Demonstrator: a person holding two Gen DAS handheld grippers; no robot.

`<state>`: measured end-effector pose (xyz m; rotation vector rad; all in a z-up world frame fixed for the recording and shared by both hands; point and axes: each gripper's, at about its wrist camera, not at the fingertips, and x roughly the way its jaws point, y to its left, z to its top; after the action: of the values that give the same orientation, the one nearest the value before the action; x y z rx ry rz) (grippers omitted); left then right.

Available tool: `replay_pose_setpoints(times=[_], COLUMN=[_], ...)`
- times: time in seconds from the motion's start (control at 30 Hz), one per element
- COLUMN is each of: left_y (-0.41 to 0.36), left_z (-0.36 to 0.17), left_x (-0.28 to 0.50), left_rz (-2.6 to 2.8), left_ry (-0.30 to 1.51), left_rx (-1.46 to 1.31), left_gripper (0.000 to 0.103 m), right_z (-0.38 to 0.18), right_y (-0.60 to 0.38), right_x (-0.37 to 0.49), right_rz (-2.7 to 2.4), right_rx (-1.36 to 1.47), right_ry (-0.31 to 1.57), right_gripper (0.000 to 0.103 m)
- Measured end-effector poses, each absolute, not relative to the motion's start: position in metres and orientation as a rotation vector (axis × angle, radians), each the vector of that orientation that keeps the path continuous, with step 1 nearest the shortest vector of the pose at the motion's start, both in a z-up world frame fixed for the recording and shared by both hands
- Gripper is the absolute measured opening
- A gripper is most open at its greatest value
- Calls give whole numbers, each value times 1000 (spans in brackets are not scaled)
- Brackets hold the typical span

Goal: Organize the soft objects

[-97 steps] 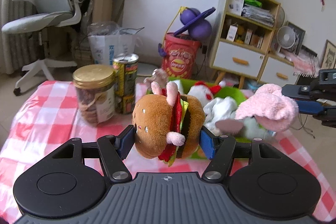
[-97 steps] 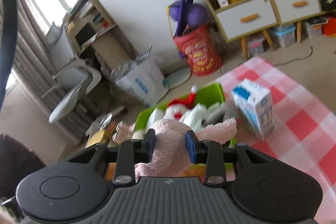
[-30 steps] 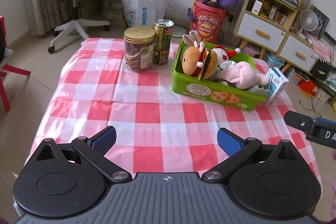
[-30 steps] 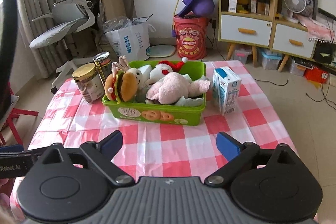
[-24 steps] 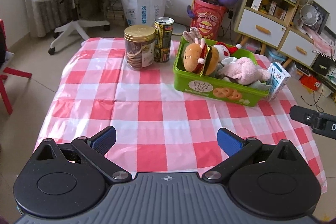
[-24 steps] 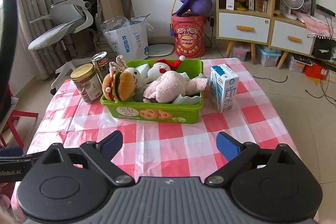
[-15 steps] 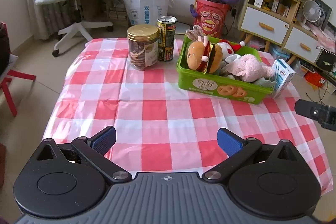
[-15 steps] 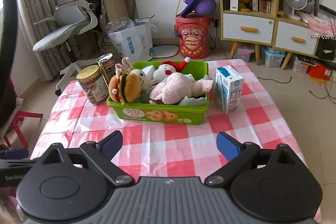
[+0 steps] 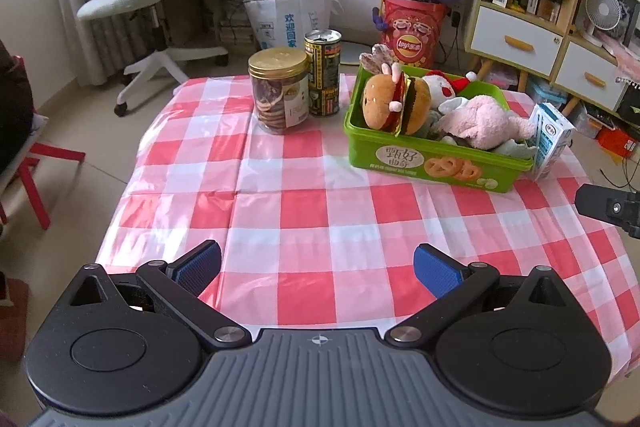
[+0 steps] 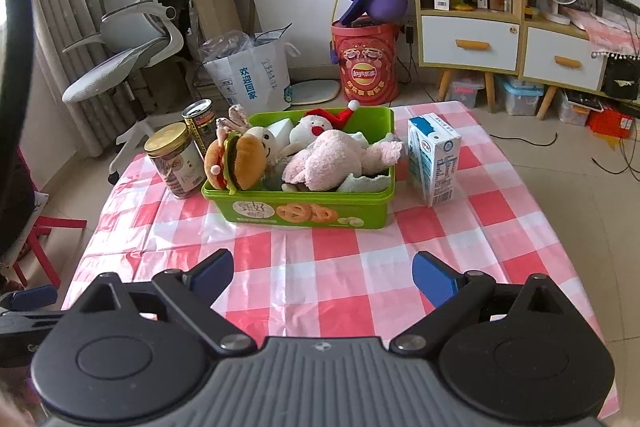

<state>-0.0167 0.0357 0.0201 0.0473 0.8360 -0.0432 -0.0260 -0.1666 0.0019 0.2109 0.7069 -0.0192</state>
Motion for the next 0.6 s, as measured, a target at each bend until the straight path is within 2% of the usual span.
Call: replay_pose_setpoints(times=[0.6], left_y=[8], left_z=[15], left_x=[-17], left_rz=[-70], left_ry=[846], left_rx=[84], left_gripper=[98], right_z=[-1], right_y=[-179], right_x=[-30], right_rz=[-19], right_rx=[228], right_ry=[710], right_gripper=[72])
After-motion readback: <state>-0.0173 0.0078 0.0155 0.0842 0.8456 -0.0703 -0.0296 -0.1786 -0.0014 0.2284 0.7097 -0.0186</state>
